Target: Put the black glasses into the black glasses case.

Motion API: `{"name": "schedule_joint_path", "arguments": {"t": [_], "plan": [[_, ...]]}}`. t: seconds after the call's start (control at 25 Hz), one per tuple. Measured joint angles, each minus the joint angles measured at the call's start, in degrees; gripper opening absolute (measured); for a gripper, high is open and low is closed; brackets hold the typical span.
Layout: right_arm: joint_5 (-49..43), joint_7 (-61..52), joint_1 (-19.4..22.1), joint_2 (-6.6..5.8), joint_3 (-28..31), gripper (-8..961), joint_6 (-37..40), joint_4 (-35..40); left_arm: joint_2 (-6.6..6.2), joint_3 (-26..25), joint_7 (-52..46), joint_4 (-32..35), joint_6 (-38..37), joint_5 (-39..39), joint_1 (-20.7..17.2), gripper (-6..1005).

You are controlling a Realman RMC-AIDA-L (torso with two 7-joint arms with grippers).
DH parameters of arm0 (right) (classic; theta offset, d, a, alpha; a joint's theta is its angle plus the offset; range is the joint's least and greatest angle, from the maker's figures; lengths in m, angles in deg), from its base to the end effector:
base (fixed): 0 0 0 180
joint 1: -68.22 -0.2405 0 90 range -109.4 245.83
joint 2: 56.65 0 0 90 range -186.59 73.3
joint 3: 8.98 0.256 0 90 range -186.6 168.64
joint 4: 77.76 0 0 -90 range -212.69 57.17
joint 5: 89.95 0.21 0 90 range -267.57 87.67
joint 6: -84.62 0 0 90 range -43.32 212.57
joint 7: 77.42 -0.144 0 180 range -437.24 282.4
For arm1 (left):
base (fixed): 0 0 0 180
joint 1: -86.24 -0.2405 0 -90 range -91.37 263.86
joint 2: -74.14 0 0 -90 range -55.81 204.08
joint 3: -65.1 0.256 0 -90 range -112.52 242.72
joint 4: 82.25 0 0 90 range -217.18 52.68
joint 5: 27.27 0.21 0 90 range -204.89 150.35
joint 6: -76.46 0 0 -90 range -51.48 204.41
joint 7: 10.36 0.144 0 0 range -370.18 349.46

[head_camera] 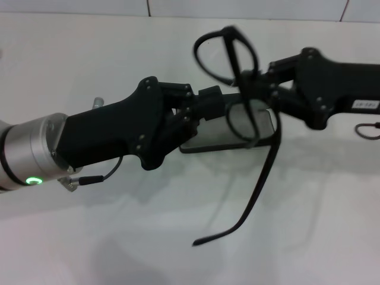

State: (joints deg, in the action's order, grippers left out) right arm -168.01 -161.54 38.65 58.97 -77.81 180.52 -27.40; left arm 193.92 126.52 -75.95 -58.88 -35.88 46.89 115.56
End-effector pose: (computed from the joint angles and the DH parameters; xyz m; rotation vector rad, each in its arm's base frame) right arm 0.1515 0.3256 0.0231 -2.8786 0.1709 1.2005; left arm -0.1908 0.2731 -0.0085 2.6010 0.2746 1.6673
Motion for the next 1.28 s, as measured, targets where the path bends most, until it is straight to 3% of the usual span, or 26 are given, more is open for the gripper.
{"name": "schedule_joint_path", "arguments": {"t": [0.32,0.4,0.64,0.88,1.08,1.28], "plan": [[1.3,0.2,2.7,0.03,9.7,68,6.6,-0.6,-0.09,0.1,0.5,0.2,-0.2,0.3,-0.1,62],[5.9,2.5,2.7,-0.04,13.0,67,12.3,-3.7,-0.09,0.7,1.0,0.0,-0.2,0.6,0.2,62],[16.7,7.3,2.6,0.16,13.8,67,17.2,-9.0,-0.06,7.0,4.2,0.2,-0.2,0.6,1.0,61],[25.0,15.4,-0.7,0.41,12.4,66,18.1,-19.6,0.61,18.7,11.2,-0.1,-0.2,-3.1,3.2,61],[24.8,23.9,-5.0,0.40,5.7,66,12.9,-26.1,0.74,30.2,17.0,-0.7,-0.1,-17.5,2.9,60],[25.4,28.2,-6.3,0.58,-3.6,67,5.7,-26.7,0.67,33.1,17.9,-0.7,0.1,-24.6,1.8,60]]}}
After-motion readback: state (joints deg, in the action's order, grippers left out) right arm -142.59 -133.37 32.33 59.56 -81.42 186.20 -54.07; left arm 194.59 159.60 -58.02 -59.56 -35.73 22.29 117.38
